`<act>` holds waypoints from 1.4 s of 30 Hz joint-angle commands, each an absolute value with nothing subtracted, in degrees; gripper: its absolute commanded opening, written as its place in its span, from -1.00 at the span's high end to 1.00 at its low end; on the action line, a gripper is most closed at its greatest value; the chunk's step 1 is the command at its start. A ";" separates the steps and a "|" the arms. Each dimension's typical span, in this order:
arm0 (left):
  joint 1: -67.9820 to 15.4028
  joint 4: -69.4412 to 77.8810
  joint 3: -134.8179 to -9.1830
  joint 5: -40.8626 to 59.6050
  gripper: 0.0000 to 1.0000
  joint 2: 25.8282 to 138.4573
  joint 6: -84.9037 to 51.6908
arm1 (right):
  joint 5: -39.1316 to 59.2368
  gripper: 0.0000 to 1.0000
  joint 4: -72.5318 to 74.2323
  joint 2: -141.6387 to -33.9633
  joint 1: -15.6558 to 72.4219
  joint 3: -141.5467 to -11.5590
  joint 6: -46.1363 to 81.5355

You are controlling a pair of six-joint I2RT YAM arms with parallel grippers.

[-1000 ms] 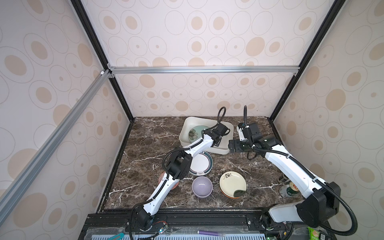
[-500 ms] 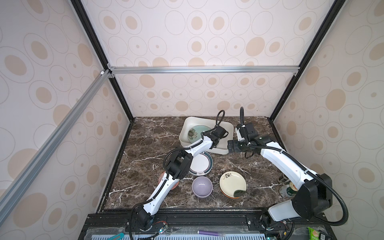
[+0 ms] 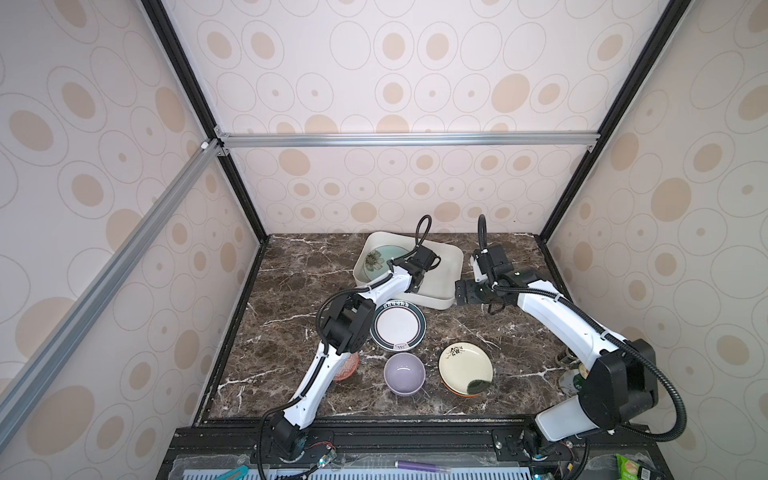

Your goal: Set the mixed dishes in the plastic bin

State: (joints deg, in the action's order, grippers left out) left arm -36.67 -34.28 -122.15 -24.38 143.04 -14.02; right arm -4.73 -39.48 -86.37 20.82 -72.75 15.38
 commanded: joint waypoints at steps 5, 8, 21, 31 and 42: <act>-36.40 -33.63 -117.67 -19.53 -0.40 133.23 -13.06 | -4.51 -0.99 -41.54 -85.78 20.56 -74.90 15.60; -36.31 -31.31 -113.15 -17.25 -0.43 127.64 -12.95 | -4.16 -0.99 -42.16 -85.10 20.56 -74.44 15.97; -21.61 -22.12 -91.86 -13.46 -0.51 111.73 -14.88 | -1.41 -0.98 -40.92 -84.43 20.54 -69.79 18.62; -14.86 -17.13 -89.10 -8.68 -0.52 113.89 -15.90 | 4.92 -0.87 -38.13 -96.57 18.24 -77.43 26.81; -14.66 -15.74 -92.89 -5.45 -0.36 119.62 -16.01 | 5.35 -0.23 -44.52 -112.87 16.46 -93.01 27.38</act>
State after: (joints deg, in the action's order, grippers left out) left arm -14.68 -16.21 -90.39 -6.15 118.39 -15.79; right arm 5.80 -41.39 -111.46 16.78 -89.97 26.70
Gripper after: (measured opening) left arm 0.680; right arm 0.619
